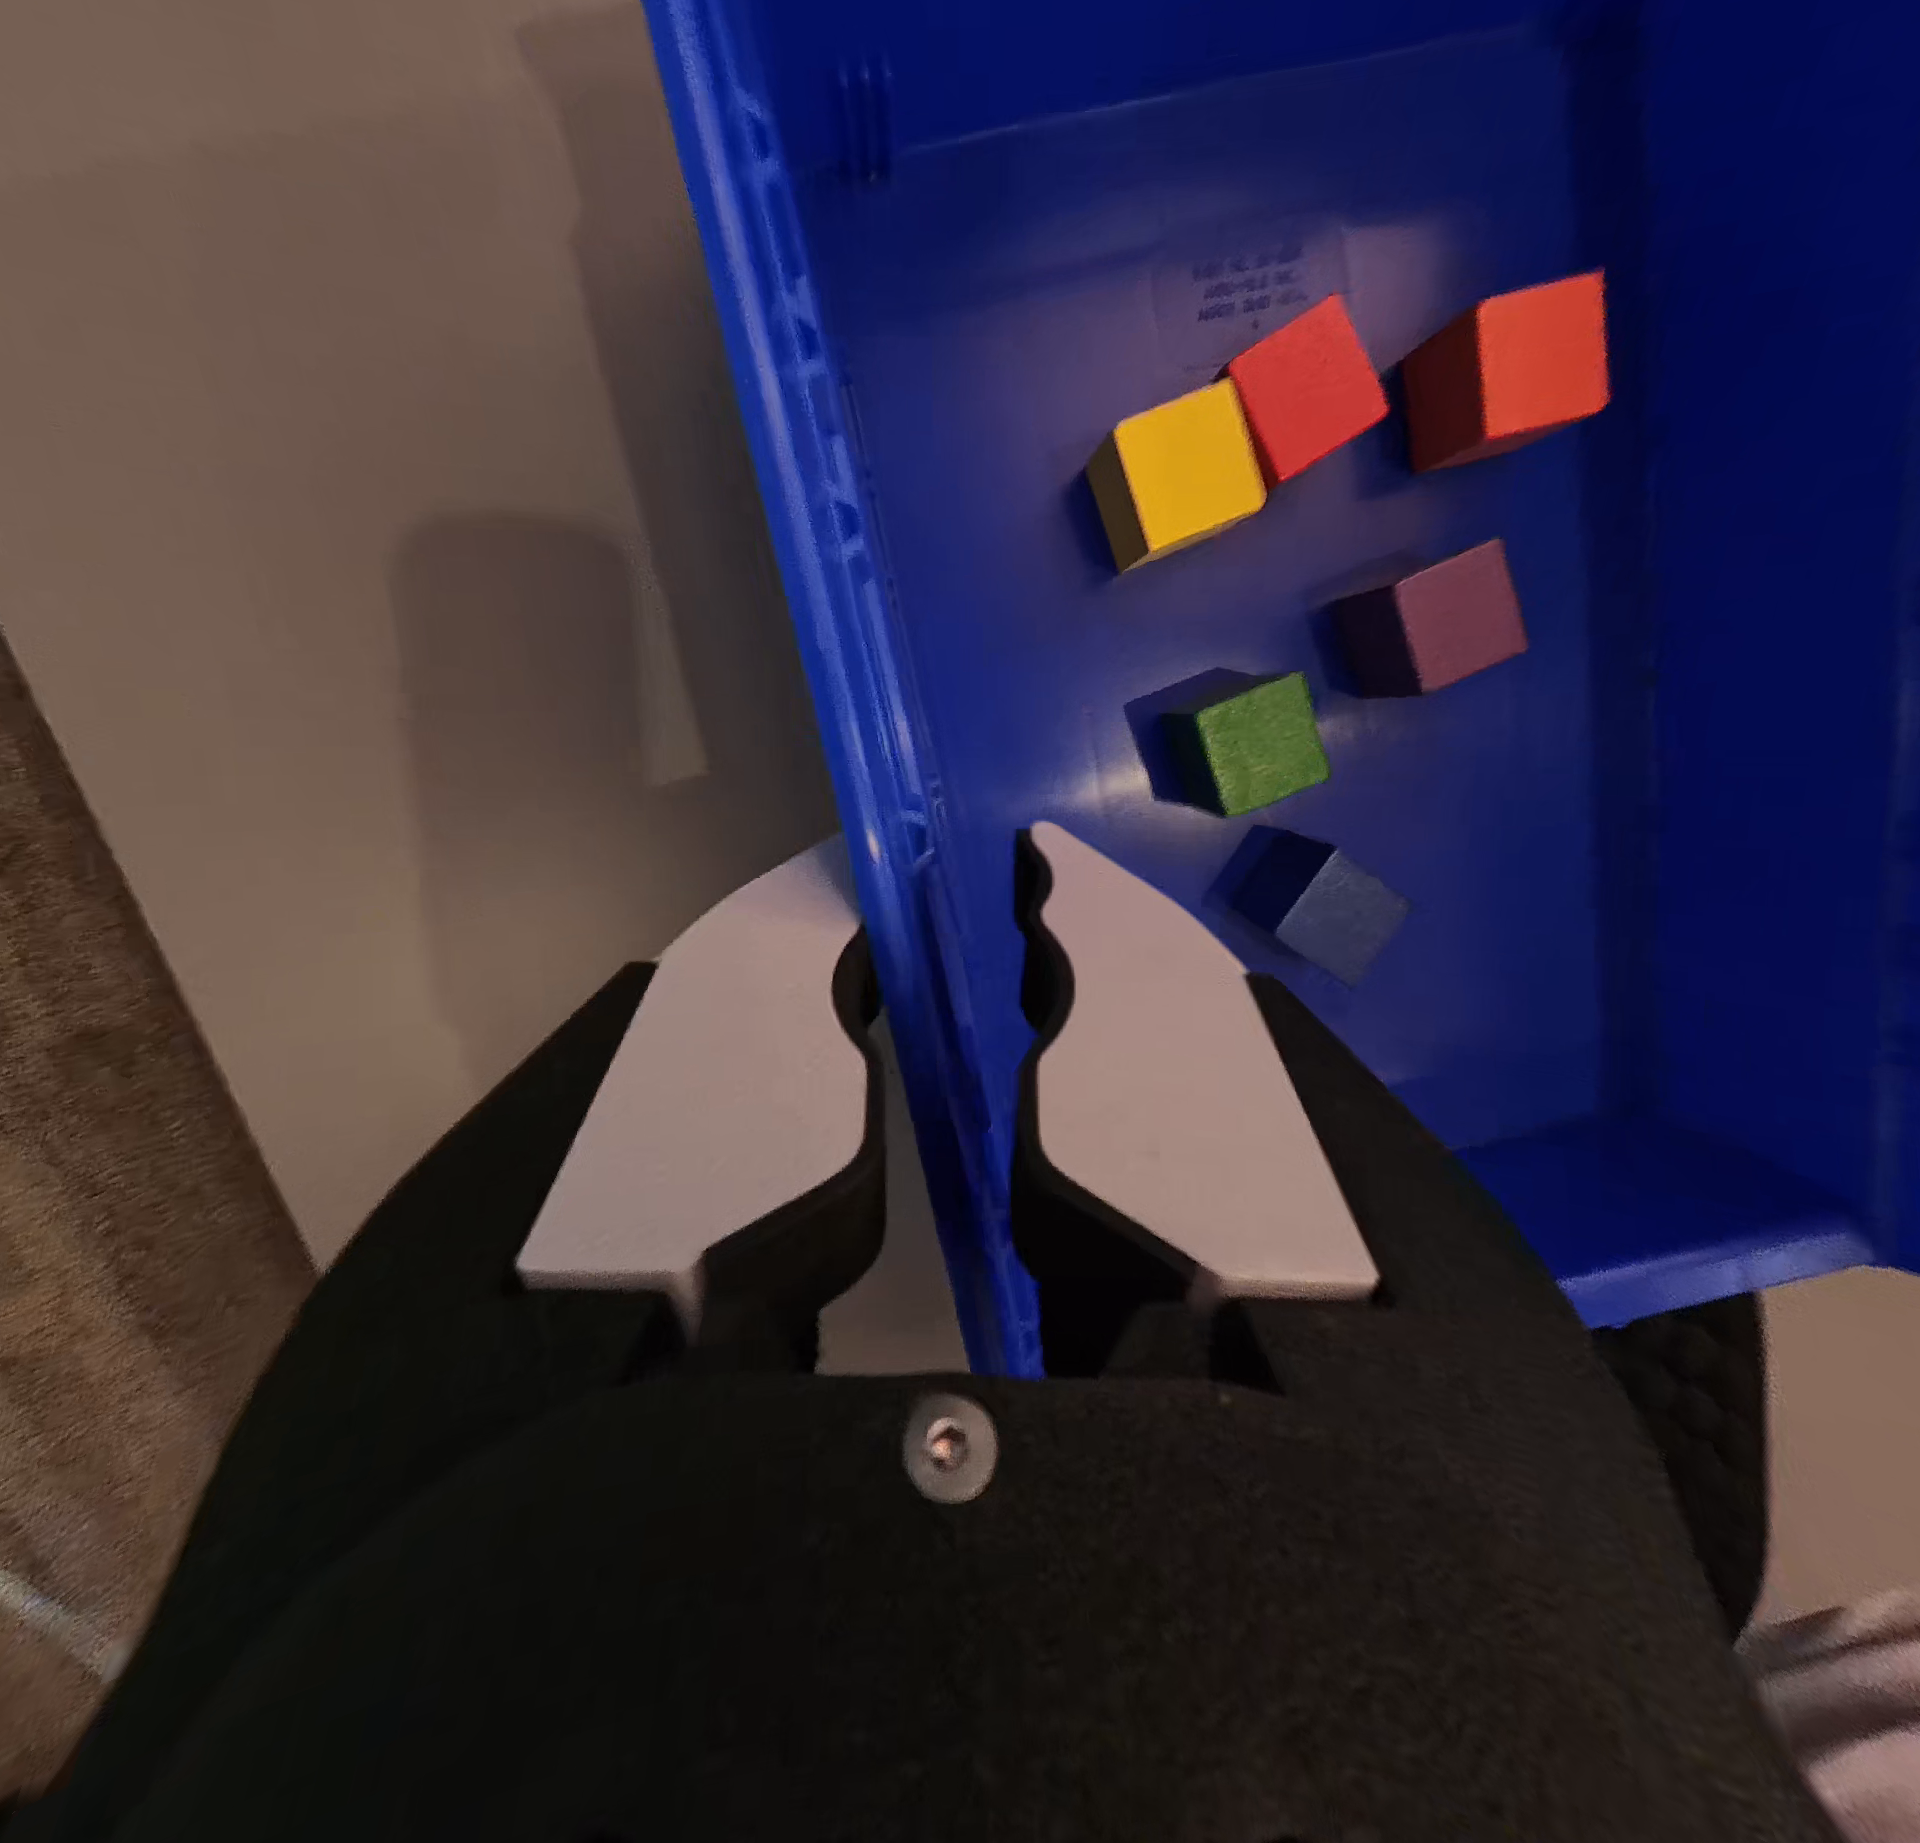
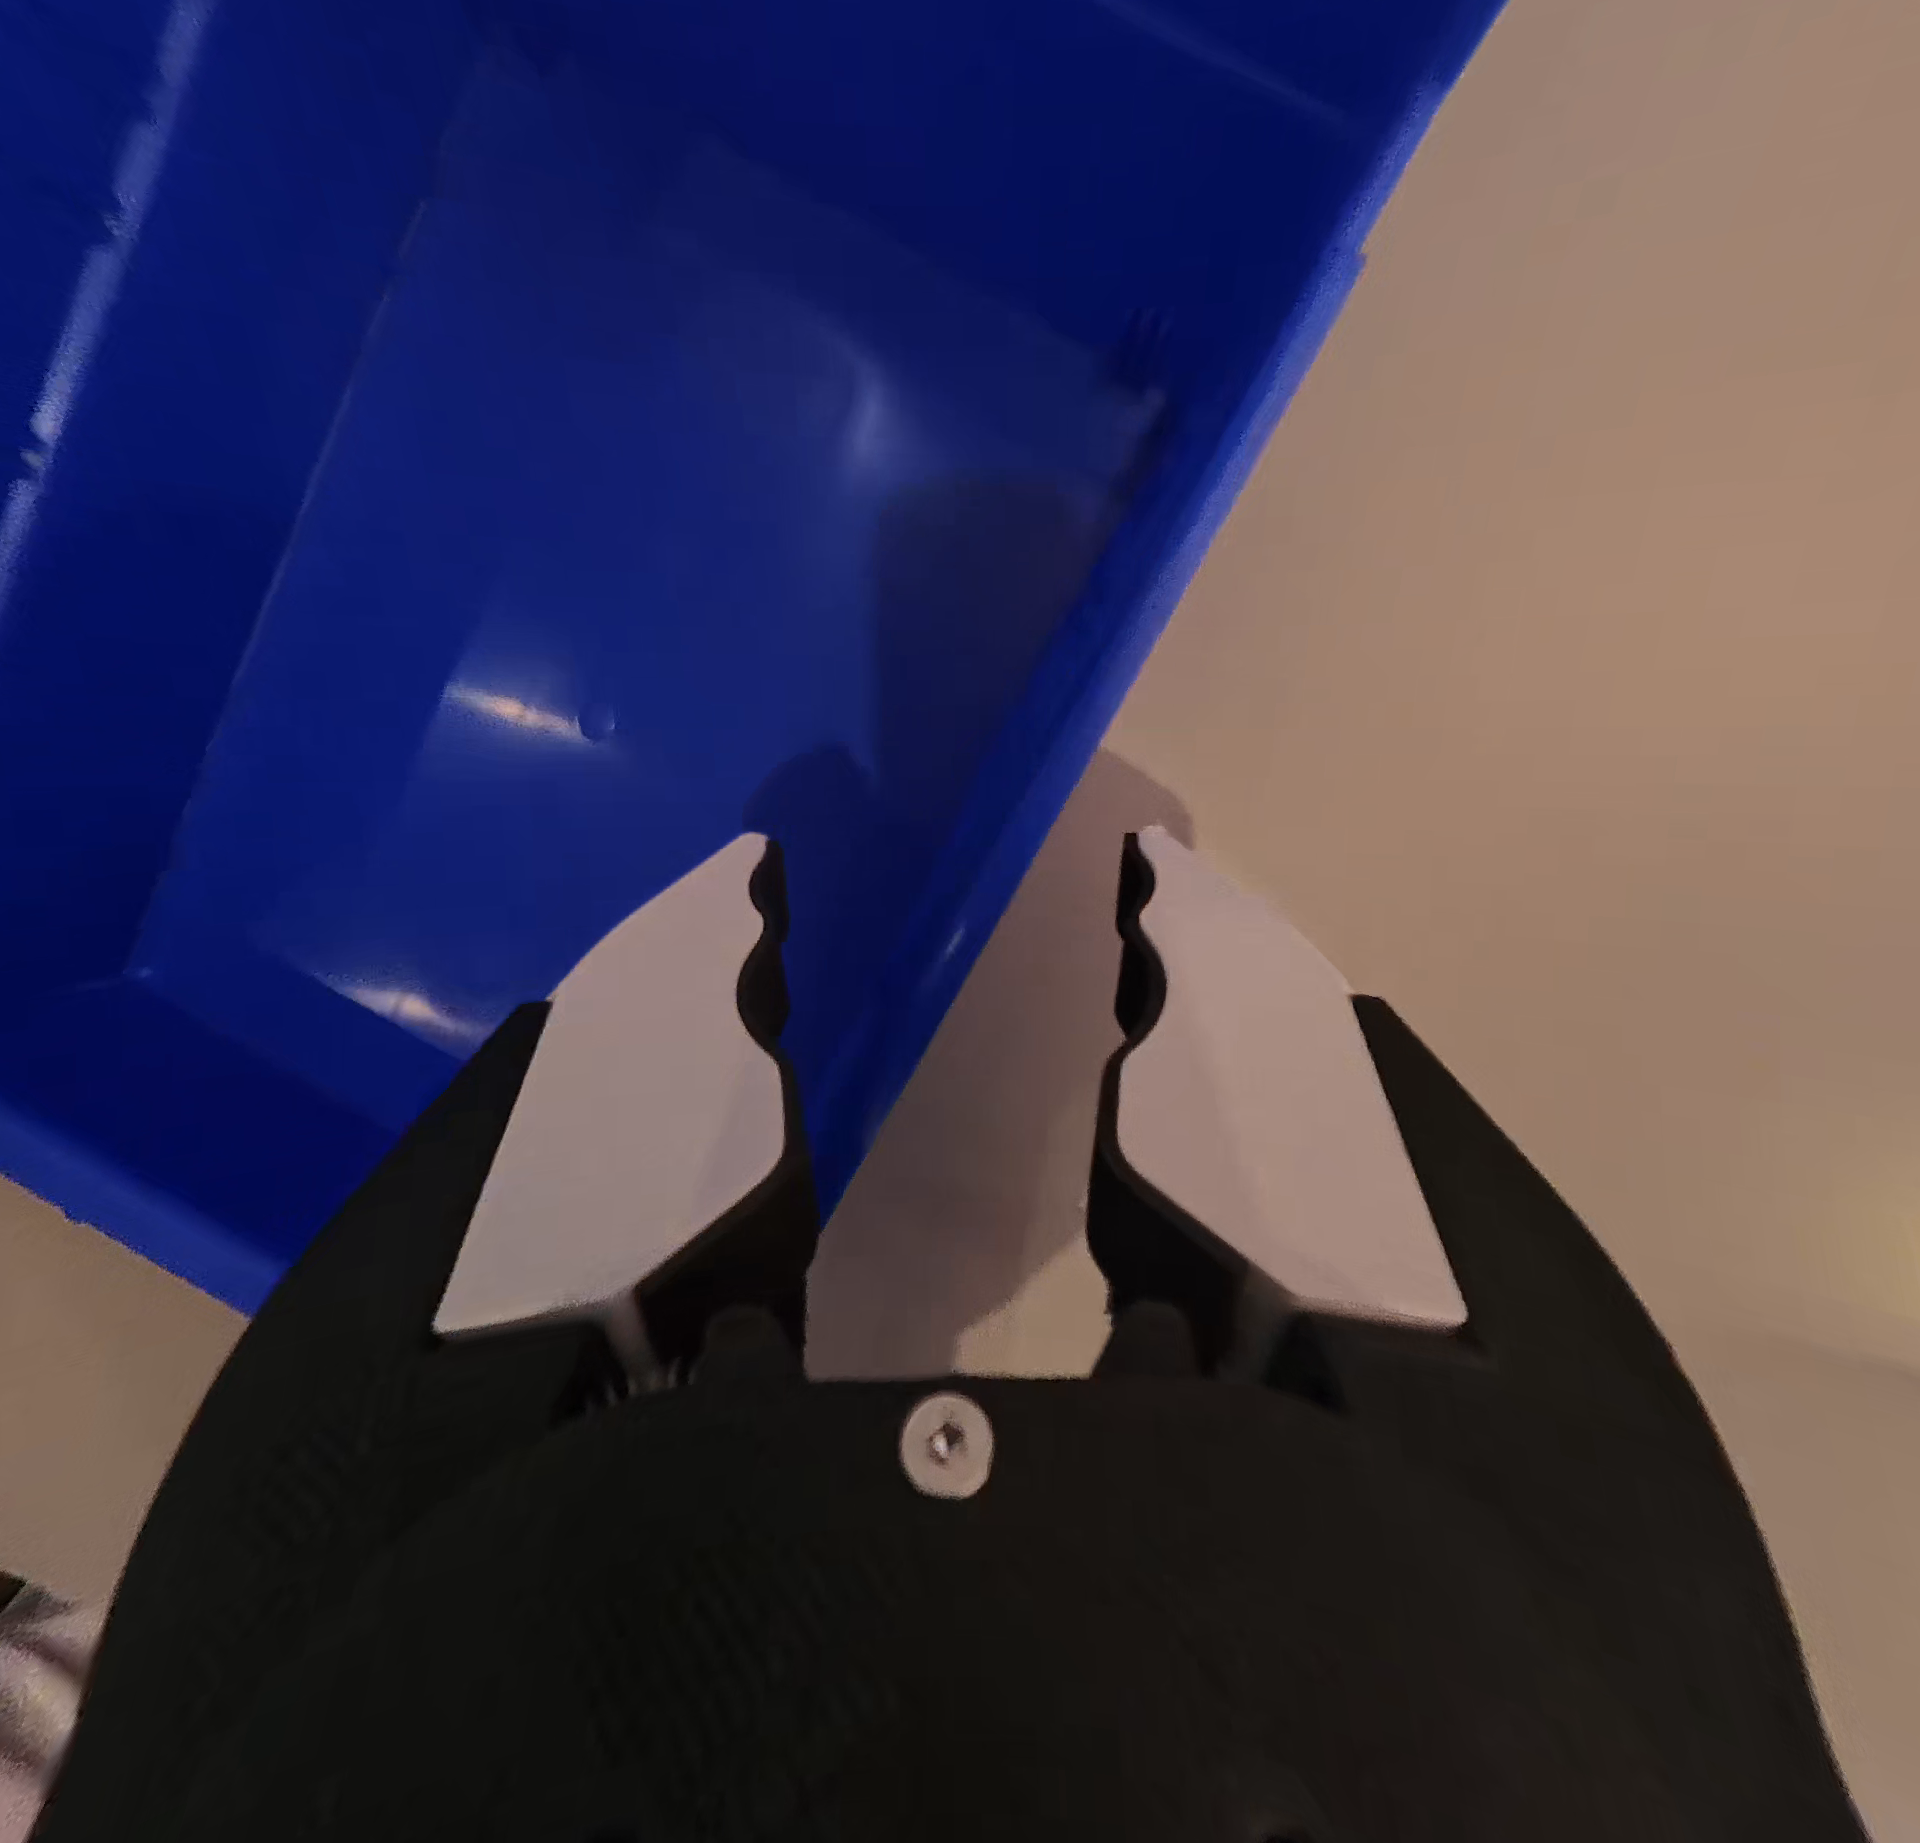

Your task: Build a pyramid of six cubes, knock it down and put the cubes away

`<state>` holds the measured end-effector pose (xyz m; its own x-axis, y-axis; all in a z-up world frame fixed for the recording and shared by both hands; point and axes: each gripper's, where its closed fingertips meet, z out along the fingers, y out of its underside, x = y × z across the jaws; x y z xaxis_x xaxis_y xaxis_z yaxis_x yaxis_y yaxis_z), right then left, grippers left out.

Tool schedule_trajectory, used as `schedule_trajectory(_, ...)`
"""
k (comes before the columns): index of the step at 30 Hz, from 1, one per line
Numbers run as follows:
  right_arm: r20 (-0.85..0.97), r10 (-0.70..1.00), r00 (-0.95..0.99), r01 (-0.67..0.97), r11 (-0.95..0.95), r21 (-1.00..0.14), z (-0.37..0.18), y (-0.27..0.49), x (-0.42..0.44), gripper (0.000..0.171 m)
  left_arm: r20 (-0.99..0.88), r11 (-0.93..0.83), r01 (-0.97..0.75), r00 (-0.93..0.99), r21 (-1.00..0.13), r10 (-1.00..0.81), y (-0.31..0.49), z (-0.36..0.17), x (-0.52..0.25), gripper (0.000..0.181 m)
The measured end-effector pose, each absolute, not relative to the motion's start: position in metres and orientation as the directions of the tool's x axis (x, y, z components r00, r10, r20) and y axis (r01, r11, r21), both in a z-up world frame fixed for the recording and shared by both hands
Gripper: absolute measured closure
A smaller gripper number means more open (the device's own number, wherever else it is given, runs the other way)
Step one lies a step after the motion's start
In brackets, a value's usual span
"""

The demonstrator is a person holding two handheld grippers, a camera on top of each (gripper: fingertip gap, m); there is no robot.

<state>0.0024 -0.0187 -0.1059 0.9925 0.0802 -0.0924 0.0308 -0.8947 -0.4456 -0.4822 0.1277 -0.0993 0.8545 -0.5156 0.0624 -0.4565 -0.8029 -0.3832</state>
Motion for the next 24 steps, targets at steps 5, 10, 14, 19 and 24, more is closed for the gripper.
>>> schedule_trajectory(5,-0.117,0.052,0.992,0.015,-0.955,-0.296,-0.116,-0.017,0.004,0.151,0.146,-0.767,-0.331,0.866,-0.549,-0.478,0.132,-0.057,-0.479,0.146)
schedule_trajectory(10,-0.171,0.037,0.985,0.004,-0.981,-0.192,-0.117,-0.002,0.027,0.163,0.06,-0.668,-0.34,0.864,-0.662,-0.499,0.116,-0.009,-0.477,0.149)
schedule_trajectory(14,-0.162,0.05,0.986,0.017,-0.981,-0.196,-0.117,0.009,0.052,0.163,0.129,-0.609,-0.285,0.829,-0.74,-0.544,0.099,0.028,-0.449,0.156)
schedule_trajectory(19,-0.136,0.043,0.99,0.014,-0.978,-0.209,-0.117,0.005,0.108,0.163,0.072,-0.506,-0.305,0.799,-0.807,-0.597,0.088,0.059,-0.419,0.159)
schedule_trajectory(24,-0.08,-0.017,0.997,-0.035,-0.975,-0.22,-0.118,-0.02,0.183,0.162,0.083,-0.407,-0.268,0.742,-0.874,-0.666,0.078,0.087,-0.392,0.16)
